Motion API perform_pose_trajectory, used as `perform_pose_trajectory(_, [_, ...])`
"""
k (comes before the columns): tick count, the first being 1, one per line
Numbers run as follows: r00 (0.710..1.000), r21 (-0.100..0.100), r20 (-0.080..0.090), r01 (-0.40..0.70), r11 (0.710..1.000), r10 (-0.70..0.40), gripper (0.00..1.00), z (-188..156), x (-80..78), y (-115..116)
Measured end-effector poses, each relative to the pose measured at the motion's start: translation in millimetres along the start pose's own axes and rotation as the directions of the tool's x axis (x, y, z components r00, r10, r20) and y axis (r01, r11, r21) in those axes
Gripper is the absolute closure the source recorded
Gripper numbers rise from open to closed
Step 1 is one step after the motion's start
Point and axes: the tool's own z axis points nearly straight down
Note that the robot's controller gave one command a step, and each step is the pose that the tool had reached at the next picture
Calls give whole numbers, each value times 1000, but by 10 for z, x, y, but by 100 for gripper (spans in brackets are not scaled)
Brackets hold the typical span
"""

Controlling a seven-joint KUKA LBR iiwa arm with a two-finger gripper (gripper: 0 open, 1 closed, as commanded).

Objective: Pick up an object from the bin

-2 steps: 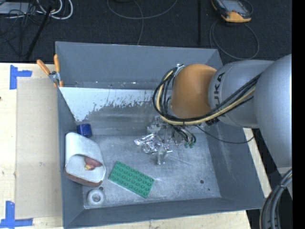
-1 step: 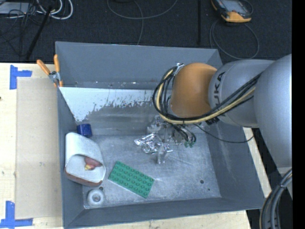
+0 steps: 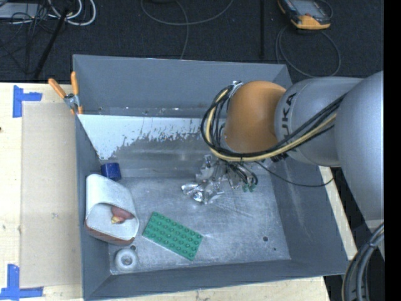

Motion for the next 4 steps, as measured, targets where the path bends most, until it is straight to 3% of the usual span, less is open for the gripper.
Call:
perform_pose_trajectory(2, [1000,-1,-9,0,1000,0,100,-184,-19,2])
perform_pose_trajectory(3, [1000,0,-6,1,1000,-1,100,-606,-39,4])
perform_pose_trajectory(4, [1000,-1,-9,1,1000,-1,100,-682,-45,7])
